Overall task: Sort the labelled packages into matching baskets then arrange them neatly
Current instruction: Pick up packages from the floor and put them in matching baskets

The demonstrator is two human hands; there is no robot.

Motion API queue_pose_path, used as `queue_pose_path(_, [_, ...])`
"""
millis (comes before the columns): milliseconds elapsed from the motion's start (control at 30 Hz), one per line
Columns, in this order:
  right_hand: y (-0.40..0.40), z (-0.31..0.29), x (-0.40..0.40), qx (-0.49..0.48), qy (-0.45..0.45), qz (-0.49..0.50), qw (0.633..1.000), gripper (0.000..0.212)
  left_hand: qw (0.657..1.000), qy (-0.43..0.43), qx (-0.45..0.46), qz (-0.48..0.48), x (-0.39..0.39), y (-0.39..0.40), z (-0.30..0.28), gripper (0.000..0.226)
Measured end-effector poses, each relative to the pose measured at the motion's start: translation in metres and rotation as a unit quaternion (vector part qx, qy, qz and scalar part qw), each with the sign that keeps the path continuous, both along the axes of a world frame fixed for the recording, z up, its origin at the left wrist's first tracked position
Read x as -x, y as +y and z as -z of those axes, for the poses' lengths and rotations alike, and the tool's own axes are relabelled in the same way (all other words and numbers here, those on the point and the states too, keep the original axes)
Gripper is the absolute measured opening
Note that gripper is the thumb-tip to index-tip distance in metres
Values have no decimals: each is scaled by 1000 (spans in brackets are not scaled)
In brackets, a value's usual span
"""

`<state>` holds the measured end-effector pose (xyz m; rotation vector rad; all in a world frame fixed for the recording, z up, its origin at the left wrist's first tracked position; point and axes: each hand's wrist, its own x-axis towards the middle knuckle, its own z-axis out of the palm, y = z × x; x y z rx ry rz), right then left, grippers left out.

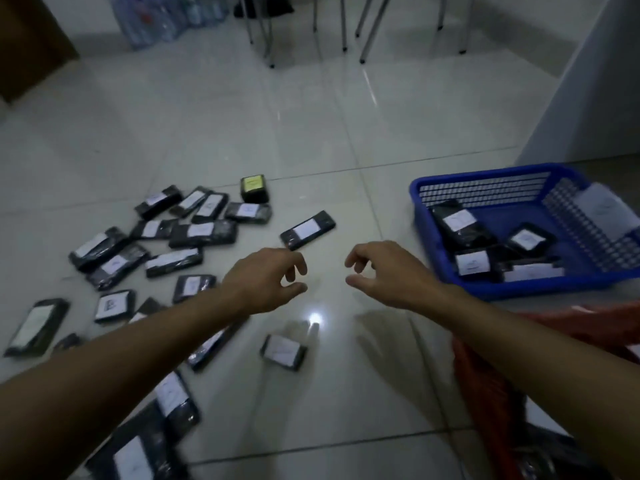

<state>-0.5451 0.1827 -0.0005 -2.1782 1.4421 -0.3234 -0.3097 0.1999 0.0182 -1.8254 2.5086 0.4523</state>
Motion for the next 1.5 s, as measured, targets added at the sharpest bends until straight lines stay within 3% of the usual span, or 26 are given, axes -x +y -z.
queue_pose_path(167, [43, 25, -55, -43, 68, -87, 993, 52, 992, -77, -98, 16, -85, 42, 17, 28])
queue_pose_path(367, [69, 61, -100, -62, 116, -85, 988, 81, 990, -79, -115, -19, -155, 74, 33, 35])
queue_pose_path(433, [71, 70, -108, -66, 113, -73, 989, 78, 991, -67, -108, -41, -167, 75, 36, 35])
queue_pose_path(567, [72, 77, -121, -46, 115, -70, 990, 51, 990, -46, -118, -69, -183, 80, 41, 35])
queue_pose_path(733, [70, 62, -145, -27, 81, -136, 987, 39, 969, -54, -177, -165, -194, 98, 55, 63])
queue_pose_path(800, [66, 51, -155, 4, 91, -181, 979, 38, 957, -52, -185, -219, -194, 103, 63, 70])
queue_pose_path(933, [44, 34, -175, 61, 118, -273, 953, 41, 957, -56, -179, -219, -194, 108, 75, 74])
queue_pose_path(1200, [20, 35, -219, 93, 172, -429, 882, 49, 967, 63, -84, -234, -212, 91, 64, 51])
queue_pose_path(1300, [15, 36, -212, 101, 174, -440, 875, 49, 966, 99, -108, -211, -199, 85, 60, 57])
queue_pose_path(1500, [4, 24, -173, 11, 202, -368, 908, 39, 954, 86, -139, -251, -150, 74, 78, 60])
